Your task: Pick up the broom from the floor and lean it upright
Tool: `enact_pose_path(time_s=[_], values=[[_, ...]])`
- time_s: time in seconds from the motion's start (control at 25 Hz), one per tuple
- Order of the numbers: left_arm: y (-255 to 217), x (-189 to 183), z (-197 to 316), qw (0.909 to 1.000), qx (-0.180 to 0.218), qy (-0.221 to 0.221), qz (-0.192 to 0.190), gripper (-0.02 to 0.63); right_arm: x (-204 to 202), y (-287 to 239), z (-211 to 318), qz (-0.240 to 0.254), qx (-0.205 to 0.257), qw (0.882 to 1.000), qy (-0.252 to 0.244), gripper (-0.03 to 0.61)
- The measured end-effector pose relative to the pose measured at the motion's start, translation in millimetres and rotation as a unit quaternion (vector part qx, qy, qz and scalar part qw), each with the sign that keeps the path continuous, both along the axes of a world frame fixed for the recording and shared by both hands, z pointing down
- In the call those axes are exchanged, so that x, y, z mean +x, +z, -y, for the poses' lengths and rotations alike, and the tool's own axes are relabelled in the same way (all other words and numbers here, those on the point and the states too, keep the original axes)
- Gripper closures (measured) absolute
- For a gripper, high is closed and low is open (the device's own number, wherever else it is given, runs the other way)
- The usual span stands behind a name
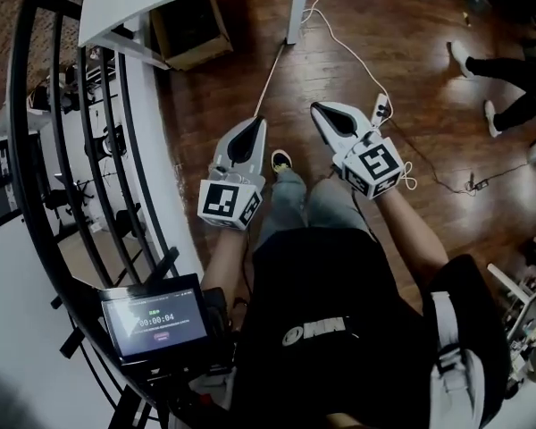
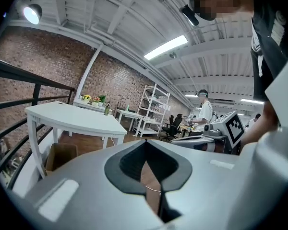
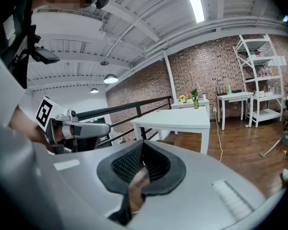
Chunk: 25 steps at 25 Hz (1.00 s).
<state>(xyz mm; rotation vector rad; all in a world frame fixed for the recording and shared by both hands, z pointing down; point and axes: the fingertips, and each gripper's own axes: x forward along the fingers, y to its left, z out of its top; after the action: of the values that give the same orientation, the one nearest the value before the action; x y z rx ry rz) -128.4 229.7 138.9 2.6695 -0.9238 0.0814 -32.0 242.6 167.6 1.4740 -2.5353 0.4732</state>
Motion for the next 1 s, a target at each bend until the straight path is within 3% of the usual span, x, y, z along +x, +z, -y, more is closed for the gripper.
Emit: enact_pose_path(time_s=[0.32,0.6,0.76,0.84,1.0], values=[[23.4,35.3,37.8,0.9995,-0.023,0.023,0.006,0.599,27.3,6.0,33.8,-0.014,-0.022,1.000,-0.004,0.575],[88.4,53.8,82.1,0.9889,-0.058,0.038,0.131,0.598,28.0,31.8,78.1,-0.014,-0.047,0.997,-0.052,0.575],[138.2,59.7,110.4,0.9657,-0.079,0.050,0.242,0.595,41.1,47.0,110.0,0.011,-0.056,0.997,-0.055,0.575],[172.3,65.6,120.2,0.9498,-0.104,0.069,0.287,0.471,50.2,68.4,123.0,0.036,-0.075,0.995,-0.051,0.575],[259.0,70.8,150.0,0.9258,-0.159,0.079,0.334,0.371,65.0,137.0,151.3,0.043,-0.106,0.992,-0.058,0.575]])
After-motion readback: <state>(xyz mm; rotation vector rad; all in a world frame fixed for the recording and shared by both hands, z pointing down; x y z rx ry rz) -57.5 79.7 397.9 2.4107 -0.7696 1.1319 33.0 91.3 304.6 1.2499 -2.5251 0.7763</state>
